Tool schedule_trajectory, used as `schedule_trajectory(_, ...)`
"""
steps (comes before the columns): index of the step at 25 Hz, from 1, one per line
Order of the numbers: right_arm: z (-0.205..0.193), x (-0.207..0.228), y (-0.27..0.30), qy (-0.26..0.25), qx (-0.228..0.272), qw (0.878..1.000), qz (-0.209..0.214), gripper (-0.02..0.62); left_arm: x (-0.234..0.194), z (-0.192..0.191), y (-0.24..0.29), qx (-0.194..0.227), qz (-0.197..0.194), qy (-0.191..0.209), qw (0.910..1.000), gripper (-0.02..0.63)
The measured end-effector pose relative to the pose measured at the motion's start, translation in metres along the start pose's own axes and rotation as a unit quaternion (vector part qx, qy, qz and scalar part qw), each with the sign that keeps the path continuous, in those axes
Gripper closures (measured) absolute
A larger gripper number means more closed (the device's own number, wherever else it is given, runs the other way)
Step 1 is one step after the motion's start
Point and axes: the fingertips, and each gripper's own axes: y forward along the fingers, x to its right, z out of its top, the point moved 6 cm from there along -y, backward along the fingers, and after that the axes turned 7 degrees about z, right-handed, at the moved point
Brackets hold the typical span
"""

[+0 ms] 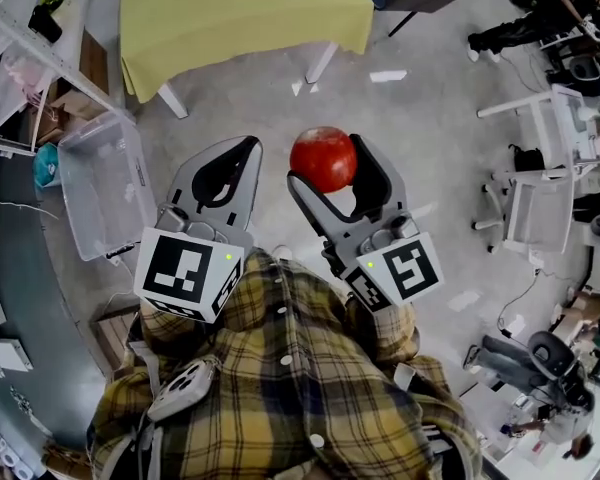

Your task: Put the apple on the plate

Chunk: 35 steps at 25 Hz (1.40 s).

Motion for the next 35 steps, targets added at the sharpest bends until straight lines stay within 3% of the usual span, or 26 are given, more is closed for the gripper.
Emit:
schedule_trajectory(13, 0.011, 0.048, 0.108, 0.019, 0.0, 0.999, -0.047, 0.222, -0.104, 0.012, 0.067, -0.023, -0.024, -0.004, 0.9994, 0.6)
schedule_trajectory(19, 0.008, 0.07, 0.119, 0.031, -0.01, 0.998, -0.057, 0.222, -0.109, 0.011, 0.091, -0.038, -0.032, -0.01, 0.9987, 0.6)
schedule_trajectory(24, 0.011, 0.104, 0.134, 0.032, -0.013, 0.998, -0.05, 0.222, -0.116, 0.017, 0.123, -0.033, -0.015, -0.014, 0.9993, 0.6)
schedule_trajectory(35, 0.05, 0.215, 0.142, 0.004, -0.011, 1.0, -0.009, 0.222, -0.081, 0.053, 0.23, -0.002, 0.014, -0.015, 0.9998, 0.6)
